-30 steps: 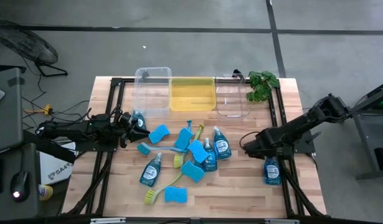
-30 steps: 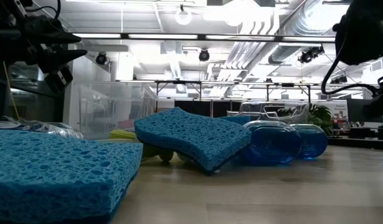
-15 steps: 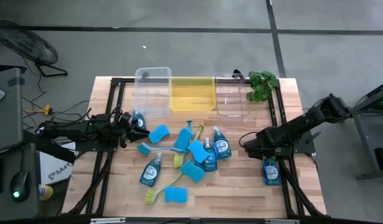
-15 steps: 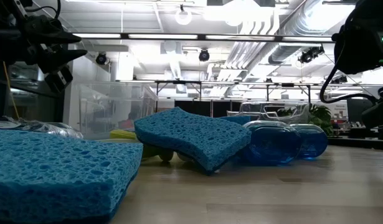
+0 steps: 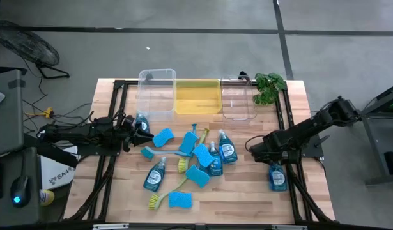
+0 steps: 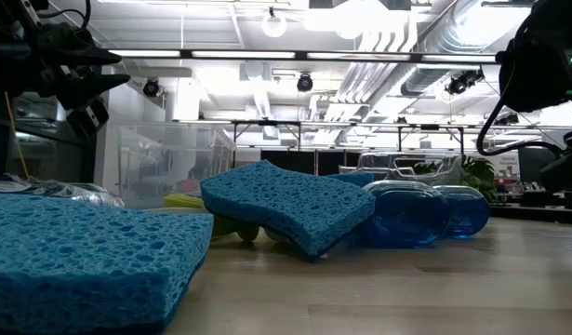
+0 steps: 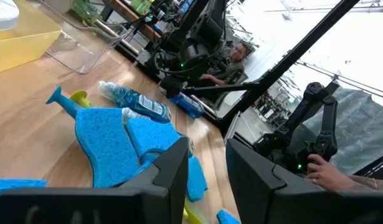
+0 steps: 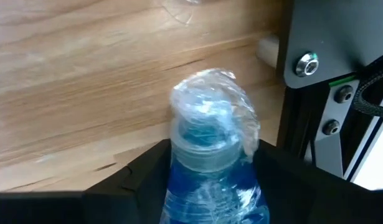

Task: Pick & Place Kitchen Sink Supplies
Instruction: Put the blue dishwasher liquid into the transparent bin

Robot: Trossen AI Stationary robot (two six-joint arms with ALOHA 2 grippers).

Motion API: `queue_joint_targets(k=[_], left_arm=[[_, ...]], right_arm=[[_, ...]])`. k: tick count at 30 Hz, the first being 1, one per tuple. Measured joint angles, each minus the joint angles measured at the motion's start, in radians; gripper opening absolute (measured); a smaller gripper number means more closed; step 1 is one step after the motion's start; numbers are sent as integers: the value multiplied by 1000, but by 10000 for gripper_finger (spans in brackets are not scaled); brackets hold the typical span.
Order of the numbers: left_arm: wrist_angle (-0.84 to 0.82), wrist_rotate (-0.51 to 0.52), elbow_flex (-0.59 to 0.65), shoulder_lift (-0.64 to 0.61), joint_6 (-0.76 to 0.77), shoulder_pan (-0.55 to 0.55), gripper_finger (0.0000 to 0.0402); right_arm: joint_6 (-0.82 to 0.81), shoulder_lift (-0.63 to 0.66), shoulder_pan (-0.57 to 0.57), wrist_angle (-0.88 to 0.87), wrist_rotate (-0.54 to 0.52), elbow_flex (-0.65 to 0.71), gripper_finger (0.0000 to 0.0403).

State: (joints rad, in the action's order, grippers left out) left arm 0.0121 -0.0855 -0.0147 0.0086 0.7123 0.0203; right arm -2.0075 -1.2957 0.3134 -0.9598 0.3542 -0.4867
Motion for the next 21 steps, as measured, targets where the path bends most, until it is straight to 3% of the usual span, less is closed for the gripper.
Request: queue_joint_targets(k=[21], left_arm=[[0, 0, 0, 0, 0, 0, 105]], right_arm=[[35, -1, 0, 30, 1, 2, 144]])
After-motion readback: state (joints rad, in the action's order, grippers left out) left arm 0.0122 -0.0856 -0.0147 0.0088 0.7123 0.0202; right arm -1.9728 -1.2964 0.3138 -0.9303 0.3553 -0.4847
